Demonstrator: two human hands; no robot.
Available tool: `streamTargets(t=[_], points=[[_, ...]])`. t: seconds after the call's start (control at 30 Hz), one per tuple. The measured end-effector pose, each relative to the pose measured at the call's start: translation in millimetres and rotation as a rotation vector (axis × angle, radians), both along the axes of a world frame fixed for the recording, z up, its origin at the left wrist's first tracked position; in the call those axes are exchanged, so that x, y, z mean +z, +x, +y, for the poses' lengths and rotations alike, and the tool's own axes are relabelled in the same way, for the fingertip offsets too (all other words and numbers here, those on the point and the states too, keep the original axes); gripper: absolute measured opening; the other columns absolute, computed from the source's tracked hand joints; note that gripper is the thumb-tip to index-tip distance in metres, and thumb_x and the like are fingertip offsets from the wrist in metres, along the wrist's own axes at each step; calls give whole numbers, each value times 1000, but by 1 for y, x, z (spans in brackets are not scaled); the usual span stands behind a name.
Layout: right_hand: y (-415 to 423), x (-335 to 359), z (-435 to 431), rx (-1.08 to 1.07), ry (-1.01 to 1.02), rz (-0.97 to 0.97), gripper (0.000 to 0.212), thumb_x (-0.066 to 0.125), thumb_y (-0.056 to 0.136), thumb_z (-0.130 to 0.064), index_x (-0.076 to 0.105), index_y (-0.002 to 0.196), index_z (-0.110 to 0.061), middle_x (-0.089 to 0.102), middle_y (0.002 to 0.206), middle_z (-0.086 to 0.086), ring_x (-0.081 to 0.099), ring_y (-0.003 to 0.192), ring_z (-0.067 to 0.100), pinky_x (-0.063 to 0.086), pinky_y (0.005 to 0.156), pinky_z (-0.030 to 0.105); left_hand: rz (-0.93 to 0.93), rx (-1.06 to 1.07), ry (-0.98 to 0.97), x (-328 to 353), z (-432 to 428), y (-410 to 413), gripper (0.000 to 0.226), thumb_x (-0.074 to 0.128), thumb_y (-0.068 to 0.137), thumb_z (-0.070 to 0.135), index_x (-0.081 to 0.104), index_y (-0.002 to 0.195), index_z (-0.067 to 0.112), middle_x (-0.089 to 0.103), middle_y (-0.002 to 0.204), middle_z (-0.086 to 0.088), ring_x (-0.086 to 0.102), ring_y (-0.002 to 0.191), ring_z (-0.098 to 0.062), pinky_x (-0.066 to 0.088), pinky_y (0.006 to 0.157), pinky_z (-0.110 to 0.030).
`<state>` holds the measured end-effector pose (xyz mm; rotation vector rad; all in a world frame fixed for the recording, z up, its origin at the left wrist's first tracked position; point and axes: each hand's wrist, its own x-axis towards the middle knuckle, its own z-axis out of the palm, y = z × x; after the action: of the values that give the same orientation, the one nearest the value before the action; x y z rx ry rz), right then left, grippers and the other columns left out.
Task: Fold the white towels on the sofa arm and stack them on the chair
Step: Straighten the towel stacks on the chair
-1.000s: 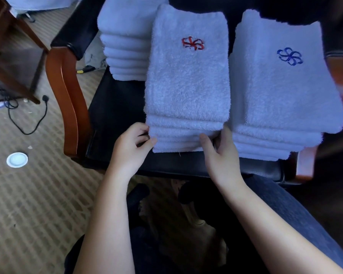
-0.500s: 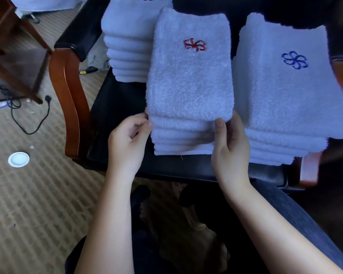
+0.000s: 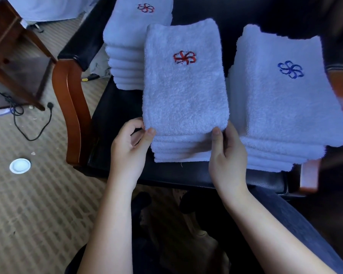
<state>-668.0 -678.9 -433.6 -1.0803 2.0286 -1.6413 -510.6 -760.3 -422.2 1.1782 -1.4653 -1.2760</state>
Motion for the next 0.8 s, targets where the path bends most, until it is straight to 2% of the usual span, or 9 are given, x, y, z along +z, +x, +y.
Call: streamTargets(t=[0.07,0.17,0.23,0.3,0.37,0.43,0.53,0.67,0.8], points=[[0,1,1,0,6,22,28,42,103,-21,38,80,-37,44,61,-22,40,58,0,31,58,11,-3,-7,-6,1,1,-1,15,60,95,15,58,105,5,69,110,-5,65,105,-12,49,95,-28],[-1,-3,6,13,14,-20,12,43,103,-21,52,96,-18,48,69,-24,45,66,-5,35,64,9,30,18,-10,3,2,-5,20,63,93,21,58,105,6,69,109,-4,66,104,-11,50,95,-27],[2,-5,9,30,42,-57,31,43,102,-24,51,128,-10,55,96,-21,51,83,-6,39,78,8,45,23,-37,4,4,-7,19,65,92,22,60,107,11,68,111,-3,65,105,-12,50,91,-25],[6,-9,17,55,77,-80,45,43,101,-24,37,145,-15,53,128,-14,51,109,-8,38,99,12,58,24,-71,5,4,-5,21,67,90,17,59,109,18,66,115,0,63,107,-9,49,86,-18],[10,-18,27,70,121,-62,48,44,100,-18,34,147,-16,50,131,-13,52,108,-5,38,102,17,0,46,-49,-1,4,2,28,70,88,13,58,112,19,64,117,3,62,106,-7,47,81,-9],[14,-27,35,78,161,13,50,46,97,-12,34,146,-16,51,131,-7,53,111,7,42,102,26,-251,54,-10,-18,2,12,31,73,85,13,60,113,15,64,113,5,63,102,-10,44,73,-4],[22,-37,47,59,201,69,51,49,95,-7,37,144,-12,47,144,-3,43,132,6,36,107,24,-696,-96,-9,-49,5,19,39,77,80,18,60,115,16,62,111,5,61,94,-15,42,74,-17],[31,-56,56,169,332,346,41,58,90,-3,55,130,-8,49,142,6,44,134,17,39,109,32,-824,-157,-60,-69,13,4,38,77,80,24,55,110,15,53,105,9,53,95,-14,43,76,-25],[30,-73,44,236,446,562,53,68,79,4,53,130,1,50,140,19,45,133,37,38,109,45,-785,-38,-163,-81,6,-2,17,70,87,18,58,94,10,51,86,8,52,81,-17,41,66,-27]])
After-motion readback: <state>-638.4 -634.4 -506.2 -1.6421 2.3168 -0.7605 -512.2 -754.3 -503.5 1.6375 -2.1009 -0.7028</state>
